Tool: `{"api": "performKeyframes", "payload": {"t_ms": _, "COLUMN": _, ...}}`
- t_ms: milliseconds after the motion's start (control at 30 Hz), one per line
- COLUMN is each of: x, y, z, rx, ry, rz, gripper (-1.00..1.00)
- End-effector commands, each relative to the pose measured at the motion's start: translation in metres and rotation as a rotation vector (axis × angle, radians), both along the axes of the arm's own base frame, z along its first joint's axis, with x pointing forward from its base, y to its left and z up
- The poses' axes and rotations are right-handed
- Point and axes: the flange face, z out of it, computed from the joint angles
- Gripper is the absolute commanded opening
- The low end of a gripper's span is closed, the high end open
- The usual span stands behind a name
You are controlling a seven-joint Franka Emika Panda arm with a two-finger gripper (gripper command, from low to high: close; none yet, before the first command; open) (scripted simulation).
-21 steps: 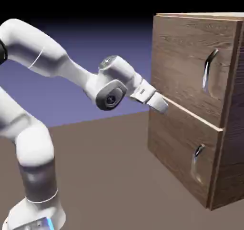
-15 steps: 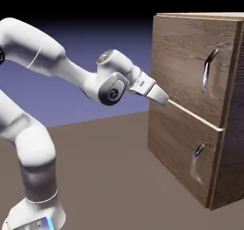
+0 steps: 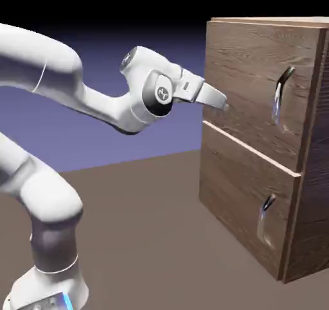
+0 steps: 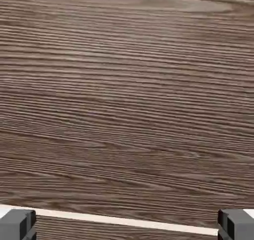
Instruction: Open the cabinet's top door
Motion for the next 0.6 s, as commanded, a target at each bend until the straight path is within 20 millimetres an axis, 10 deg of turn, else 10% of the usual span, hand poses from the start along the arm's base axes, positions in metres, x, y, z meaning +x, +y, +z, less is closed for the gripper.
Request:
{"api": "performKeyframes", "payload": {"t_ms": 0, "x": -0.001, "y": -0.001, "z": 0.003, "rx": 0.000, "ry": -0.014, "rz": 0.000, "gripper": 0.00}}
{"api": "performKeyframes", "payload": {"t_ms": 567, "x": -0.009, "y": -0.040, "z": 0.029, "rx": 0.027, "ry": -0.234, "rz": -0.005, "gripper": 0.00}}
